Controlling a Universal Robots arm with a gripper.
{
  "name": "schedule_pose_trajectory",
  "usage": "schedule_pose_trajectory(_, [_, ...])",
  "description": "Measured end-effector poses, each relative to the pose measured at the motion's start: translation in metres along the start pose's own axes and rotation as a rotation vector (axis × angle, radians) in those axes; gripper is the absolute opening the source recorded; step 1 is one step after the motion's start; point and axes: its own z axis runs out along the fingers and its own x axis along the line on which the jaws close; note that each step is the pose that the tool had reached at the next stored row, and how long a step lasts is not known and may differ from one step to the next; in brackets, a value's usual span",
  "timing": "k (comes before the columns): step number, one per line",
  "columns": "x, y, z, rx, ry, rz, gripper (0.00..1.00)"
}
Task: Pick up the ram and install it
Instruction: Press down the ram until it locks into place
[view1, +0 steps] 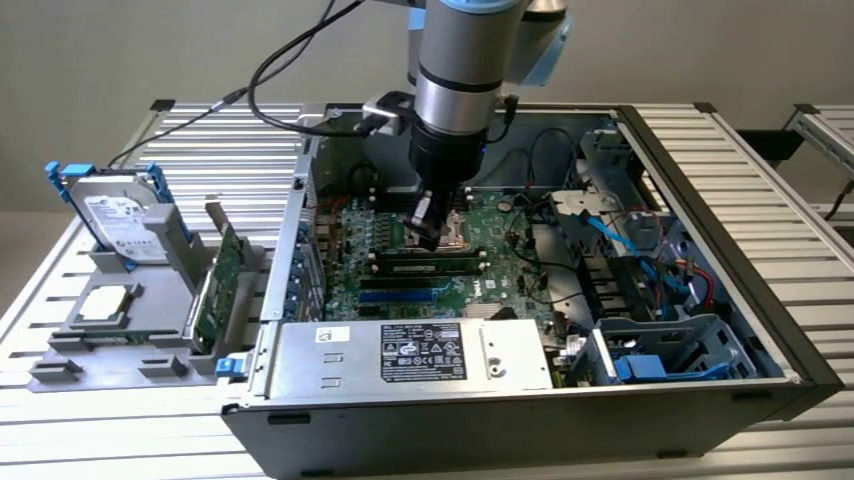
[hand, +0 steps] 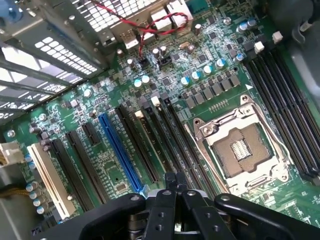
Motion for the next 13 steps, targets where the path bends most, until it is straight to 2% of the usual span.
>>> schedule_pose_trajectory(13, [0.0000,0.0000,0.0000,-0.0099,-0.0144,0.207,0.11])
